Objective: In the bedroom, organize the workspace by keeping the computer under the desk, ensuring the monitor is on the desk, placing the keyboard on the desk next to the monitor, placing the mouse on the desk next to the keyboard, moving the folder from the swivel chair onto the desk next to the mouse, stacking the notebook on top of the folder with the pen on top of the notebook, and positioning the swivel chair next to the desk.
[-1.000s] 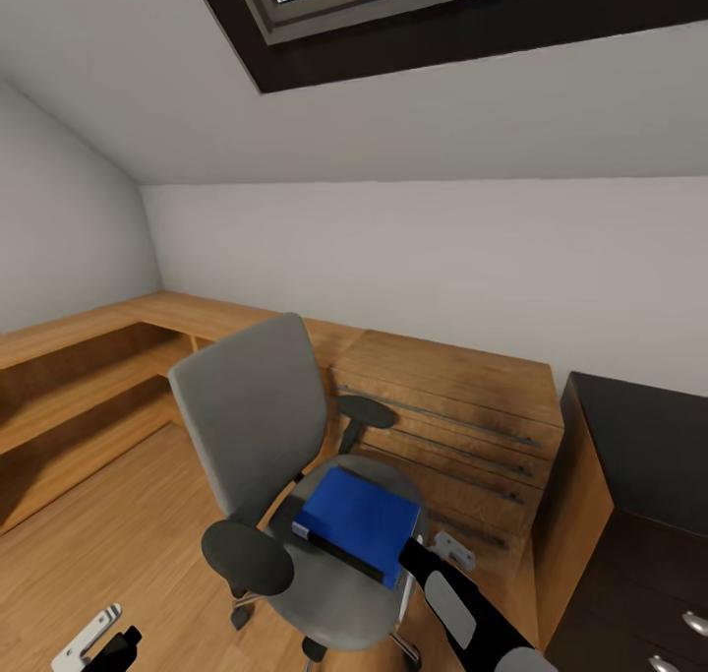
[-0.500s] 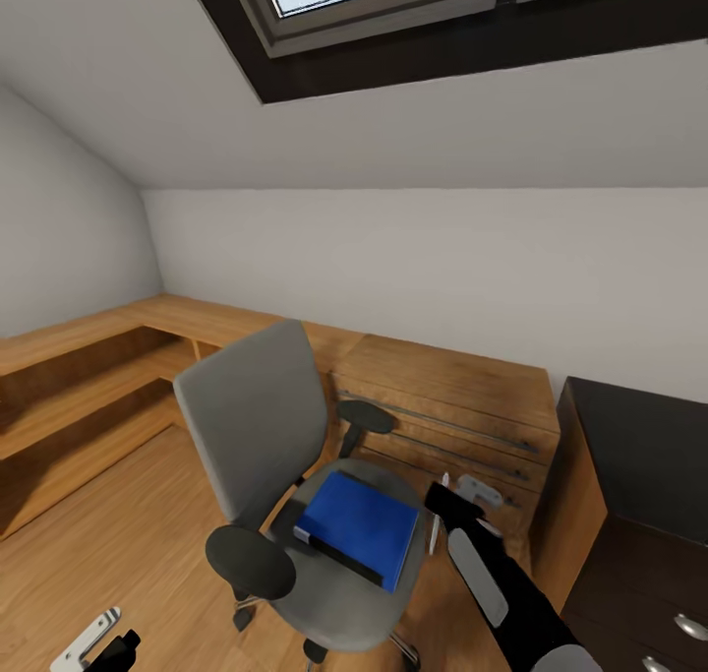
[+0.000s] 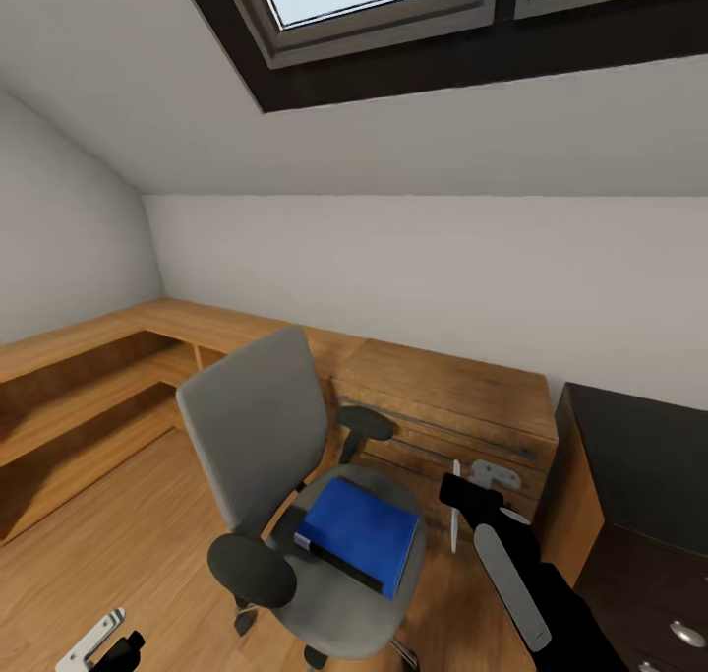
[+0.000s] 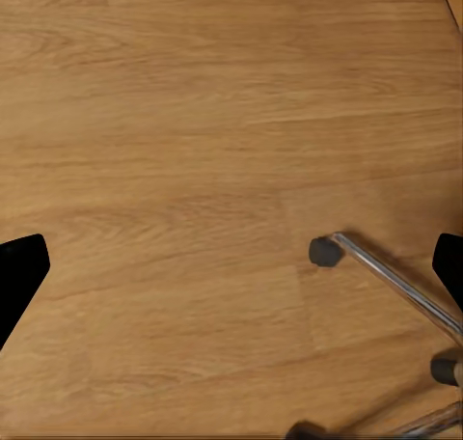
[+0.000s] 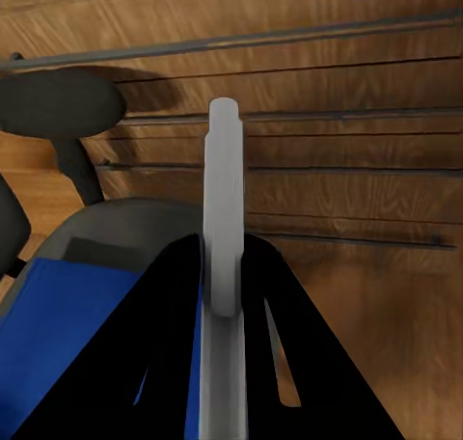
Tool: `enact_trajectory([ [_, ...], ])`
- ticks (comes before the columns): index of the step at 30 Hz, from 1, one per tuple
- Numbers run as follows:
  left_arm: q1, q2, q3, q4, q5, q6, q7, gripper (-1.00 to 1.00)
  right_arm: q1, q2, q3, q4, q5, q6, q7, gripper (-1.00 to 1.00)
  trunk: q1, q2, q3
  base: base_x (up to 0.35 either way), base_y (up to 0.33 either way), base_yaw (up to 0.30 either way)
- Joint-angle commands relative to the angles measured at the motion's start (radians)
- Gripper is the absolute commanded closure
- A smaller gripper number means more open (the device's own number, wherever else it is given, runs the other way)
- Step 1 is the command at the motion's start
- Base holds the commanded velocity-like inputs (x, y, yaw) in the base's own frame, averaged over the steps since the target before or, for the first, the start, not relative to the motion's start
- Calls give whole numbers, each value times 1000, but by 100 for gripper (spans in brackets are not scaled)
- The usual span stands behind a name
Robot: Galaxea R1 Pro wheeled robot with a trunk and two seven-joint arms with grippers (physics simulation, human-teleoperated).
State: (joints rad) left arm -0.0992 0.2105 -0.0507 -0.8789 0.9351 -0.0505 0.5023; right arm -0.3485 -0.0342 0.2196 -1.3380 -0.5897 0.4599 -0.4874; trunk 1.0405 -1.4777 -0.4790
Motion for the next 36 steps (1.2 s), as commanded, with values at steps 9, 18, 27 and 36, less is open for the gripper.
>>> enact_trajectory([
  [9, -1, -8, -63, 289, -144, 21, -9, -100, 2, -1, 15, -6, -2, 1, -12, 100, -35, 63, 27, 0, 0, 0],
  [18, -1, -52, -67, 635, -268, -210, -313, -100, 2, -2, 44, -5, -1, 0, -13, 100, -69, 126, 55, -42, -6, 0],
  [27, -1, -64, -63, 654, -270, -241, -335, -100, 2, -2, 44, -3, -4, -1, -13, 100, -104, 189, 84, -286, -149, 0],
  [36, -1, -63, -56, 655, -265, -242, -335, -100, 2, 0, 45, -2, -7, -1, -13, 100, -127, 231, 102, -189, -123, 0],
])
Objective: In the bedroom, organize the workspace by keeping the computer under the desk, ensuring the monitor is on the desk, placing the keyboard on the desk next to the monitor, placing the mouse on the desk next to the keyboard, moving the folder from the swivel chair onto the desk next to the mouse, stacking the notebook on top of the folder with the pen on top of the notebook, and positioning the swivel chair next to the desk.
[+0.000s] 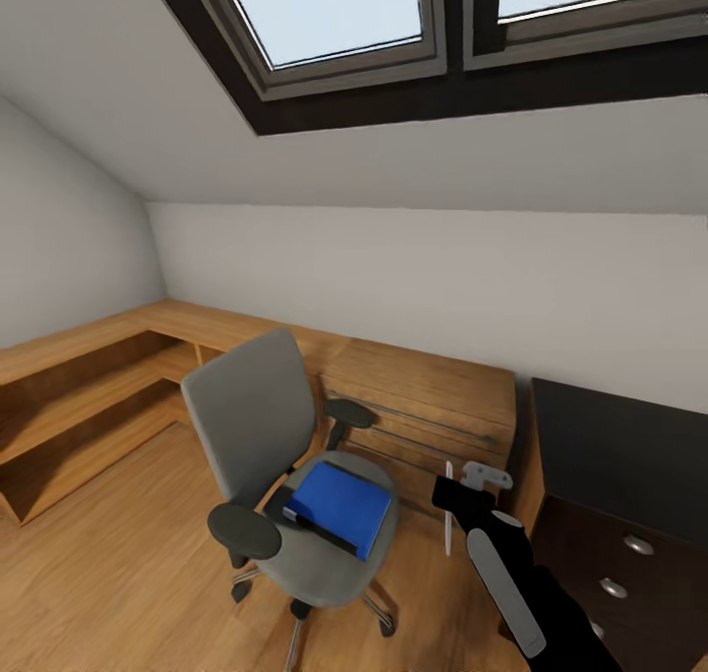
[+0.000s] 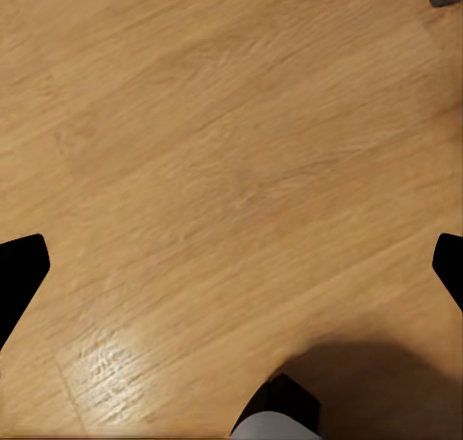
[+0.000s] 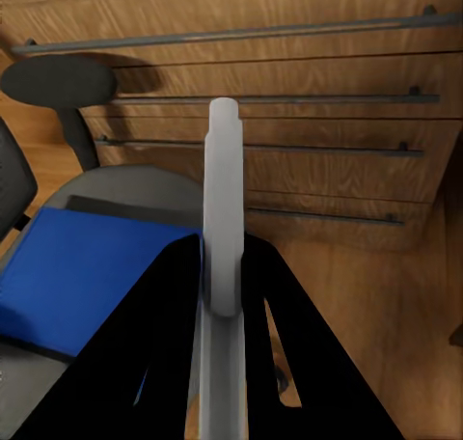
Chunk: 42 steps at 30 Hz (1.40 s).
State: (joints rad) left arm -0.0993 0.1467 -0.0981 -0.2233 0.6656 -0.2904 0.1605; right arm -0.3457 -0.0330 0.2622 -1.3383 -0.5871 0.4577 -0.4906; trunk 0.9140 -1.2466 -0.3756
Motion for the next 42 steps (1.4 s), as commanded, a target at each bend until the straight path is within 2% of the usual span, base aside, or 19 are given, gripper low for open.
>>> enact_trajectory([
  [1, 0, 1, -8, -1, 4, -3, 7, -100, -1, -1, 3, -2, -10, 1, -9, 100, -4, 7, 2, -26, -17, 0],
  [20, 0, -3, -13, -1, 1, -1, 7, -100, -1, 1, 5, -1, -11, 2, -10, 100, -77, 140, 62, -4, -3, 0],
  [29, 0, -4, -13, -1, -1, -1, 7, -100, -1, 1, 6, 0, -9, 1, -10, 100, -111, 203, 90, -148, -164, 0],
  [36, 0, -4, -14, 0, -1, 0, 6, -100, -2, 3, 19, -7, -3, -1, -8, 100, -138, 252, 112, -12, -15, 0],
  [39, 0, -4, -15, 0, -1, 0, 6, -100, -29, 1, 19, -15, 1, 9, -12, 100, -150, 273, 121, 0, 0, 0],
  [40, 0, -5, -15, 0, -2, 0, 5, -100, -79, -2, 13, -15, 1, 33, -13, 100, -150, 273, 121, 0, 0, 0],
  [41, 0, -15, -16, -1, -3, -2, 5, -100, -178, -8, -51, 2, -2, 129, -14, 100, -150, 273, 121, 0, 0, 0],
  [42, 0, -27, -17, -1, -4, -4, 4, -100, -242, -10, -130, 25, -6, 230, -14, 100, -150, 273, 121, 0, 0, 0],
])
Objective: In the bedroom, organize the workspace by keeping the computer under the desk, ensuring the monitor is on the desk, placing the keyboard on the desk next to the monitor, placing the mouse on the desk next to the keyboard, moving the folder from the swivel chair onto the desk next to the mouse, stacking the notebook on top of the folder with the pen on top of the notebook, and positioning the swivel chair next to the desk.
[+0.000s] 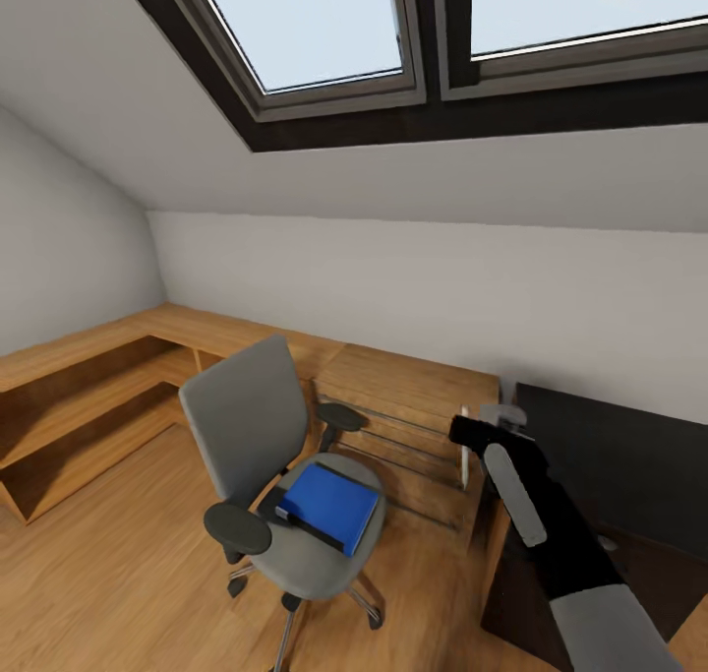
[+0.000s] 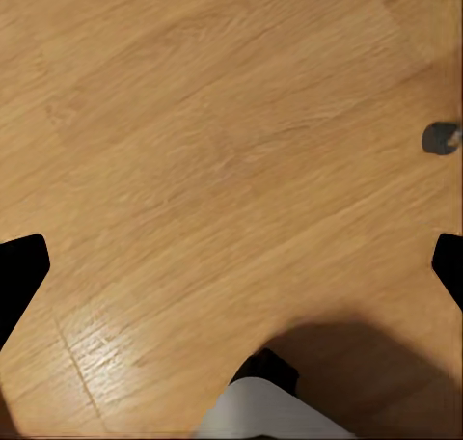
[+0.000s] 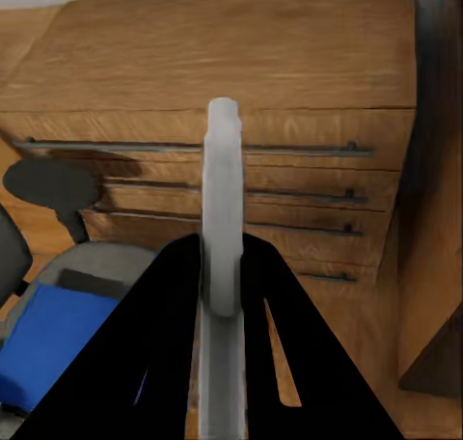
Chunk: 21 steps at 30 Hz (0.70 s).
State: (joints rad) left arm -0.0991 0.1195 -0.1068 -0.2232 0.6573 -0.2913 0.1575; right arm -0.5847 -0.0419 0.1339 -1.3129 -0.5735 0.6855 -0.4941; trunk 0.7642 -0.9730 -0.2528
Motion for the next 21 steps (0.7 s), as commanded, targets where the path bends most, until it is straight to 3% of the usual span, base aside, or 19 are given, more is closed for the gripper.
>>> enact_trajectory([
  [1, -1, -10, -9, -1, 3, -5, 6, -100, -58, -3, -91, 21, -23, 120, -8, 100, 0, -1, -2, 0, 0, 0],
  [5, -1, -20, -10, 1, 3, -24, 5, -100, -106, -9, -215, 38, -26, 267, -2, 100, 0, -1, -2, 0, -87, 0],
  [11, -1, -28, -10, 16, 3, -29, 5, -100, -107, -14, -237, 42, -23, 285, 0, 100, 0, -1, -2, 0, -274, 0],
  [13, -1, -30, -11, 27, 3, -31, 5, -100, -107, -38, -242, 63, -24, 282, 2, 100, 0, -1, -2, 0, -304, 0],
  [18, -1, -30, -11, 31, 2, -32, 5, -100, -107, -59, -245, 86, -21, 277, 3, 100, 0, -1, -2, 21, -305, 0],
  [21, -1, -30, -10, 34, 2, -33, 5, -100, -107, -72, -246, 133, -16, 236, 3, 100, 0, -1, -2, 175, -268, 0],
])
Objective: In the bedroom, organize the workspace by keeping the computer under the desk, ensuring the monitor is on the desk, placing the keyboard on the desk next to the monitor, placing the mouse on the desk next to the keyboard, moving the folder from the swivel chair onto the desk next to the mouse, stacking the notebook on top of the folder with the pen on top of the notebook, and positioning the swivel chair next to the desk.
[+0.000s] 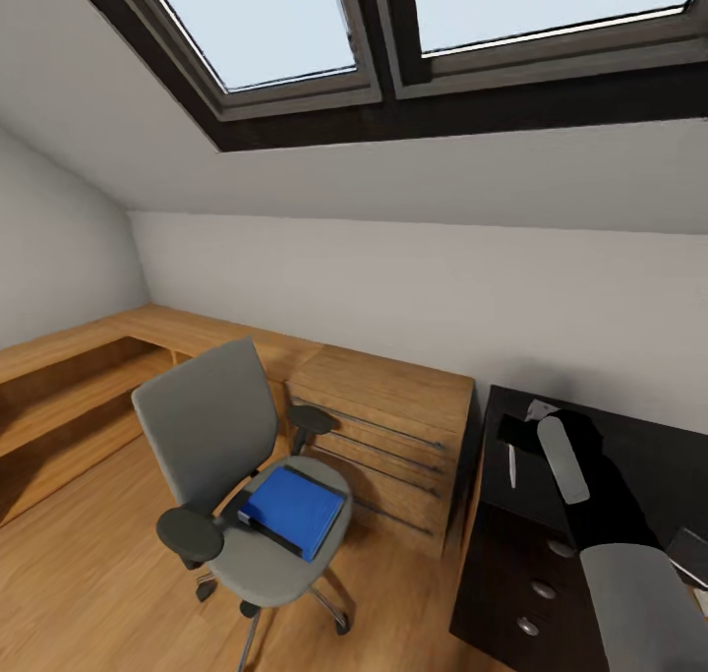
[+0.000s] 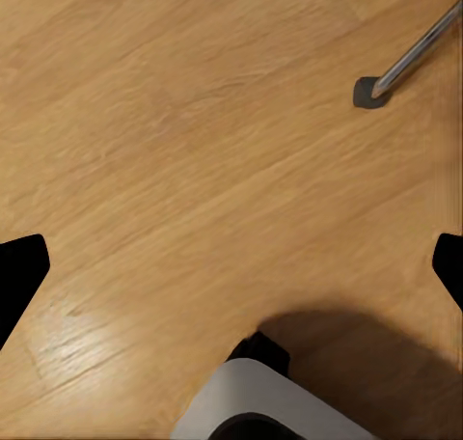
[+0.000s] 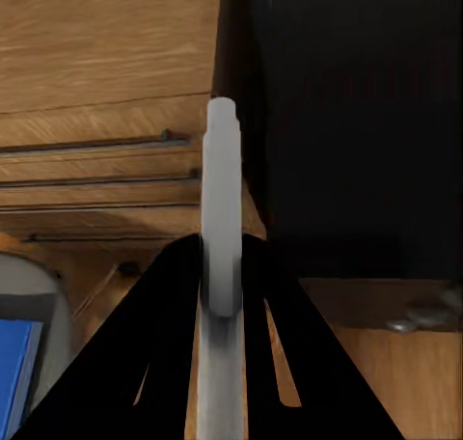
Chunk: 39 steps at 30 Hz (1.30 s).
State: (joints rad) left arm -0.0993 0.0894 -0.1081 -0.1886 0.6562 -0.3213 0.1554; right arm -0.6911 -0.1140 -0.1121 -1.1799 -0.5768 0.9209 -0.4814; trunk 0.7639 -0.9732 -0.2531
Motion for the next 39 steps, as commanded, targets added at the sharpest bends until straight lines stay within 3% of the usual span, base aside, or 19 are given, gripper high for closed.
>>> enact_trajectory([
  [1, 0, 1, -8, 2, 4, -2, 7, -100, -1, -5, 2, 59, -8, -77, -9, 100, 0, -1, -1, 241, -245, 0],
  [6, 0, 0, -8, 3, 5, -2, 7, -100, -3, -27, 8, 217, -5, -200, -9, 100, 0, -1, -1, 247, -203, 0],
  [7, 0, 0, -8, 3, 4, -2, 7, -100, -5, -30, 9, 279, 36, -248, -8, 100, 0, -1, -1, 65, -31, 0],
  [11, 0, 1, -8, 3, 4, -3, 6, -100, -13, -31, 9, 394, 136, -370, 6, 100, 0, -1, -1, 52, -11, 0],
  [16, 0, -1, -8, 3, 4, -32, 6, -100, -94, -32, 10, 591, 187, -458, 29, 100, 0, -1, -1, 250, -1, 0],
  [20, 0, -1, -8, 4, 5, -41, 6, -100, -116, -32, 11, 662, 208, -490, 73, 100, 0, -1, -1, 154, 0, 0],
  [27, 0, 0, -8, 4, 5, -46, 5, -100, -157, -33, 10, 779, 256, -584, 88, 100, 0, -1, -1, 165, 0, 0],
  [35, 0, -2, -7, 4, 5, -75, 3, -100, -172, -34, 9, 816, 259, -590, 87, 100, 0, -1, -1, 33, 0, 0],
  [39, 0, -1, -4, 3, 9, -81, 4, -100, -230, -50, 7, 891, 256, -578, 85, 100, 0, -1, -1, 2, 0, 0],
])
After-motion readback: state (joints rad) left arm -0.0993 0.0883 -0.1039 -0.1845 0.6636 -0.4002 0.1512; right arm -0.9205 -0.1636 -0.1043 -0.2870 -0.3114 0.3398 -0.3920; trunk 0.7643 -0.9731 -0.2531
